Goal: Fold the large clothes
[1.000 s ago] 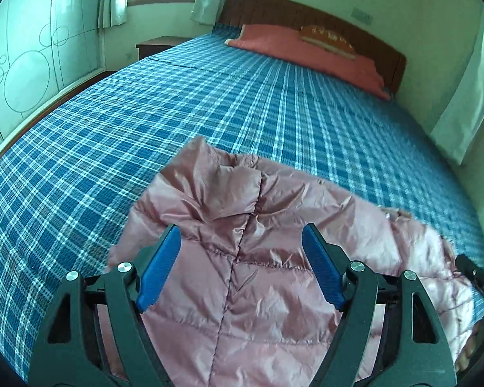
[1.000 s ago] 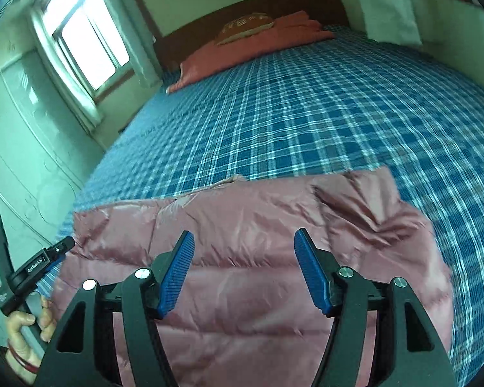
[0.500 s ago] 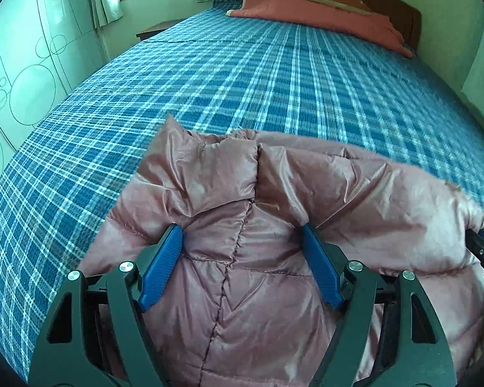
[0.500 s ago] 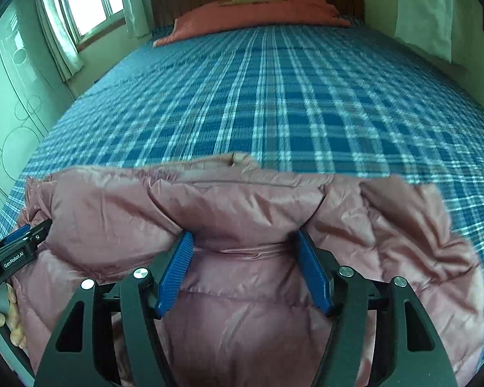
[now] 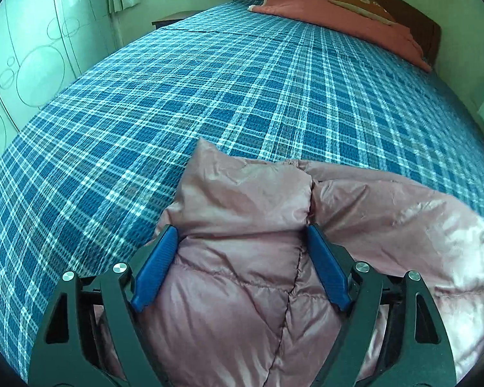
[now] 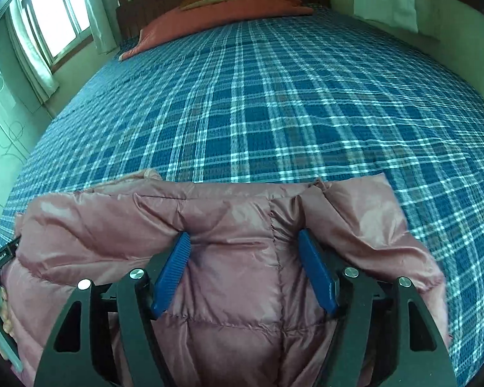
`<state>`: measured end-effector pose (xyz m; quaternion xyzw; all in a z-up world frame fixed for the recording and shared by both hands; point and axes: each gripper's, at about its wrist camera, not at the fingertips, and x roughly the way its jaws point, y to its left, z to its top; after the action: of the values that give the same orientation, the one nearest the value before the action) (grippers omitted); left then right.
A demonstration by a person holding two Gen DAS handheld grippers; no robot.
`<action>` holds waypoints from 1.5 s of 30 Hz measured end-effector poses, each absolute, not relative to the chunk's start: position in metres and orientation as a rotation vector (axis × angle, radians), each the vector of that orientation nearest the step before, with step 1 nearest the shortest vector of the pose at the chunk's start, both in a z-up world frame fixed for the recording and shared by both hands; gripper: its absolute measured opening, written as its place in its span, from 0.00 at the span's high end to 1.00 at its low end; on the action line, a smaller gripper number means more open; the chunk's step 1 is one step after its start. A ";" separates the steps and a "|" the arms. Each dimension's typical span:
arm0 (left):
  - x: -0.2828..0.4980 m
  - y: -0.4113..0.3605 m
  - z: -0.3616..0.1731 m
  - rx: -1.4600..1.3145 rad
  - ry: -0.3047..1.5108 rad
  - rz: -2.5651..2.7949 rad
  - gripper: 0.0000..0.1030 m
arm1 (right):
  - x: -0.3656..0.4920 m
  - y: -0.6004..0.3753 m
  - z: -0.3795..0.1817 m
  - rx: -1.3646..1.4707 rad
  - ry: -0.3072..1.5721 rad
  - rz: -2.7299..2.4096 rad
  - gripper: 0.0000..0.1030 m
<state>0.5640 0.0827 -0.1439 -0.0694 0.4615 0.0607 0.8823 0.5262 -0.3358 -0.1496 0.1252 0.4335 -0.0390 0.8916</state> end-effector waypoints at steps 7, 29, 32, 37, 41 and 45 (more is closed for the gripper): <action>0.489 0.129 -0.105 -0.287 0.907 0.108 0.21 | 0.444 -0.382 -0.108 0.351 0.856 -0.091 0.33; 0.277 0.168 -0.157 -0.859 0.829 0.127 0.21 | 0.256 -0.382 -0.187 0.928 0.778 -0.025 0.33; 0.292 0.162 -0.159 -0.895 0.799 0.124 0.22 | 0.268 -0.386 -0.198 1.005 0.735 -0.047 0.33; 0.311 0.156 -0.161 -0.874 0.771 0.156 0.71 | 0.281 -0.387 -0.200 1.026 0.702 -0.070 0.56; 0.317 0.149 -0.156 -0.856 0.777 0.117 0.87 | 0.288 -0.385 -0.198 1.041 0.683 -0.008 0.80; 0.307 0.148 -0.144 -0.843 0.765 0.101 0.91 | 0.271 -0.389 -0.190 1.022 0.667 0.010 0.84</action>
<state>0.3068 0.1484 -0.1435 -0.3991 0.3620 0.0476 0.8411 0.2707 -0.3893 -0.1897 0.4798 0.3132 0.0048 0.8196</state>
